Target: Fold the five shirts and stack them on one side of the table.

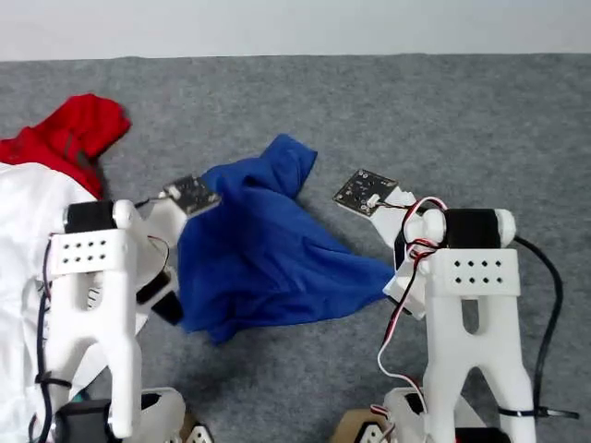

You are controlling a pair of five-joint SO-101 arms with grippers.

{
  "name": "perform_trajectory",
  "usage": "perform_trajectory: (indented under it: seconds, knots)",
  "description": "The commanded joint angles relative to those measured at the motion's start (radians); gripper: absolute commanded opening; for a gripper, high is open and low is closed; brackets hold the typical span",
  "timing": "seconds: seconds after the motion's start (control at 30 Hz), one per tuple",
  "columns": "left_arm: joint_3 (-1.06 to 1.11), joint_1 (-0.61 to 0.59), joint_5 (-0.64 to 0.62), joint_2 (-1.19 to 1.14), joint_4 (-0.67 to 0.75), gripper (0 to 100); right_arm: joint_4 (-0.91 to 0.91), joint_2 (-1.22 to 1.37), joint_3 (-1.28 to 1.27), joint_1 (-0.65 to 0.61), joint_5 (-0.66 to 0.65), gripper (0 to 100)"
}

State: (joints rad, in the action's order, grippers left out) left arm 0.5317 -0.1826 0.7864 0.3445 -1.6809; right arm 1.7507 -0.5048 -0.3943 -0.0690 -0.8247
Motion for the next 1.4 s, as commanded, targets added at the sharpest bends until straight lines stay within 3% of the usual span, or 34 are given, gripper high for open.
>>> perform_trajectory:
  seconds: [0.0, 0.47, 0.7, 1.17, 1.37]
  knots:
    - [0.031, -0.005, 0.057, 0.035, 0.031, 23, 0.03, -0.027, 0.005, 0.008, -0.011, 0.9]
    - [0.203, 0.044, 0.104, 0.034, 0.262, 24, 0.03, -0.027, 0.003, 0.01, -0.006, 0.9]
    - [0.315, 0.138, 0.103, 0.034, 0.371, 23, 0.028, -0.028, -0.068, 0.007, -0.006, 0.9]
    - [0.401, 0.135, 0.101, -0.034, 0.591, 23, 0.016, -0.033, -0.075, 0.007, -0.006, 0.9]
    - [0.303, 0.117, 0.101, -0.129, 0.568, 12, 0.016, -0.033, -0.075, 0.007, -0.008, 0.9]
